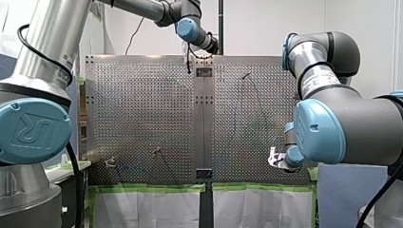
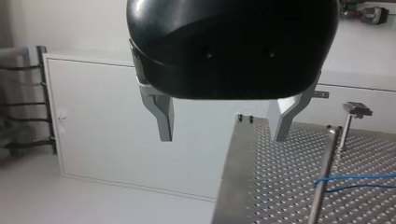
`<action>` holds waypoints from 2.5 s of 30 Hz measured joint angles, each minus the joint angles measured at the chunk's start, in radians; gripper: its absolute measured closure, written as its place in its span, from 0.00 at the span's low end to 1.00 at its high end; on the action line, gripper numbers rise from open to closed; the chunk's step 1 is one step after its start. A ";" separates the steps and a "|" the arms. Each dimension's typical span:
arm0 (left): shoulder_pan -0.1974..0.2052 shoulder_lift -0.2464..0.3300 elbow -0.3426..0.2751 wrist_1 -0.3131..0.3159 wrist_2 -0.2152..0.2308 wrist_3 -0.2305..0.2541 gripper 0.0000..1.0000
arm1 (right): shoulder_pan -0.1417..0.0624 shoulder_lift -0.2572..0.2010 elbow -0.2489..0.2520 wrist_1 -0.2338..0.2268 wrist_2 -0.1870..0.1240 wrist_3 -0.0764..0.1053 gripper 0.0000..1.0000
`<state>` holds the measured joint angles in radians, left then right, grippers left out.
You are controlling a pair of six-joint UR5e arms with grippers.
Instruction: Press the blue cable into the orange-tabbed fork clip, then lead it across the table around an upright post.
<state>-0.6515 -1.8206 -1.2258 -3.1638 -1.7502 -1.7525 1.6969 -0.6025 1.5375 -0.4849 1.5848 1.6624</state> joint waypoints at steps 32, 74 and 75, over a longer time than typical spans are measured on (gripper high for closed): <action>-0.007 0.236 -0.287 0.286 -0.052 -0.009 0.00 | 0.005 0.000 -0.004 0.013 -0.001 -0.005 1.00; -0.054 0.207 -0.675 0.665 -0.239 -0.017 0.00 | 0.013 0.000 -0.008 0.018 -0.003 -0.010 1.00; -0.056 0.202 -0.686 0.668 -0.241 -0.017 0.00 | 0.014 -0.001 -0.009 0.019 -0.003 -0.010 1.00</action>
<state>-0.7074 -1.6190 -1.9120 -2.4955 -1.9914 -1.7698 1.7108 -0.6031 1.5285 -0.4663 1.5817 1.6523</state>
